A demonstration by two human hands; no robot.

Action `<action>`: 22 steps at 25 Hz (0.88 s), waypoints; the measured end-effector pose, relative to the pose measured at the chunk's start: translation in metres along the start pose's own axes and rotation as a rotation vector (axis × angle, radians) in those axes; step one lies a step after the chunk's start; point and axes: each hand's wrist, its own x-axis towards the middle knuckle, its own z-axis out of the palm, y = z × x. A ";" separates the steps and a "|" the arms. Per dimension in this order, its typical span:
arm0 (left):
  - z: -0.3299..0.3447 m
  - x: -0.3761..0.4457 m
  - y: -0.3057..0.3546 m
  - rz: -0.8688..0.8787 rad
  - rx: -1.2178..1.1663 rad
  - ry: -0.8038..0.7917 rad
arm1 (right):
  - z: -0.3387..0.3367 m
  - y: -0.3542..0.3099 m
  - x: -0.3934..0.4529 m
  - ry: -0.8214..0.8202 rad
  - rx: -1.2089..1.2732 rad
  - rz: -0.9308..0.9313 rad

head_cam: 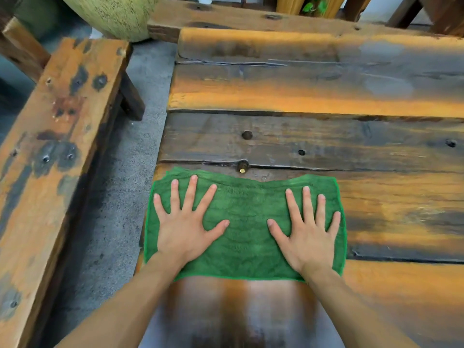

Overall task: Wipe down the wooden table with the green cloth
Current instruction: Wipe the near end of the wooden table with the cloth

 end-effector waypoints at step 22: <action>-0.063 0.319 -0.028 -0.101 -0.028 -0.066 | -0.061 -0.055 0.324 -0.003 -0.023 -0.033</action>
